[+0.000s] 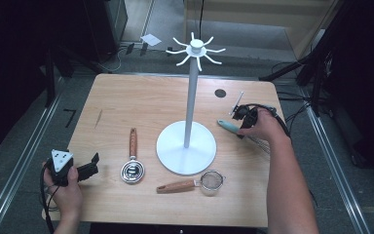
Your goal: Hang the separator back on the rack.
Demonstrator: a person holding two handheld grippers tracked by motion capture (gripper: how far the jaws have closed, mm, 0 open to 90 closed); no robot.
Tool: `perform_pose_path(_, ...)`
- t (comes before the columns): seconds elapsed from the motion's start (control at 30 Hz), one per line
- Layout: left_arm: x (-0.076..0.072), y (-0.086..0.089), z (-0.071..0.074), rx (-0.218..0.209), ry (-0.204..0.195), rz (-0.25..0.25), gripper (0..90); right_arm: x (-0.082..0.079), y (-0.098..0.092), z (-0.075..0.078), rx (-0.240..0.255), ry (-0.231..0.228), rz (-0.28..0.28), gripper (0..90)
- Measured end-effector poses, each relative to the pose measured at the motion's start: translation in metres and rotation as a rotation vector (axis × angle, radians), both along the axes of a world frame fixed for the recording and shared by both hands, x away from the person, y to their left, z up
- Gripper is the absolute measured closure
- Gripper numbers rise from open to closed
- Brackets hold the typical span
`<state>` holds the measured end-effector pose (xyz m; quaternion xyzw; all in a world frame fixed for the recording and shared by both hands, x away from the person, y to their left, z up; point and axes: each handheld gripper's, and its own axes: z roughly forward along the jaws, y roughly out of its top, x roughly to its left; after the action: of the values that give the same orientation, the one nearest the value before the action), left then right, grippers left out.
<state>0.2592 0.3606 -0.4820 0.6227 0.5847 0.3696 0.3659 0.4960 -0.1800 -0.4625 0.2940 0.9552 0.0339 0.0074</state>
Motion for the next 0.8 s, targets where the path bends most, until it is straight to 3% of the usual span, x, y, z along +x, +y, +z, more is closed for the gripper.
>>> perform_pose_path(0.13,0.000,0.000,0.000,0.002,0.005,0.001,0.0,-0.002,0.002,0.000,-0.012,-0.012,-0.007,70.8)
perform_pose_path(0.23,0.000,0.001,0.000,-0.005,0.005,0.007,0.0,-0.003,0.000,0.000,0.008,-0.014,-0.056,71.1)
perform_pose_path(0.33,0.000,0.001,0.000,-0.009,0.002,0.007,0.0,-0.005,0.000,0.000,0.001,-0.027,-0.066,71.1)
perform_pose_path(0.43,0.000,0.001,0.000,-0.009,0.003,0.005,0.0,-0.008,0.002,0.001,-0.017,-0.075,-0.058,71.2)
perform_pose_path(0.47,0.000,0.001,0.000,-0.011,0.002,0.007,0.0,-0.010,0.002,0.005,-0.003,-0.102,-0.062,71.2)
perform_pose_path(0.6,0.000,0.001,0.000,-0.012,0.003,0.007,0.0,-0.014,0.003,0.012,0.032,-0.135,-0.070,71.2)
perform_pose_path(0.8,0.000,0.001,0.000,-0.014,0.001,0.008,0.0,-0.025,-0.001,0.027,0.147,-0.190,-0.130,71.2)
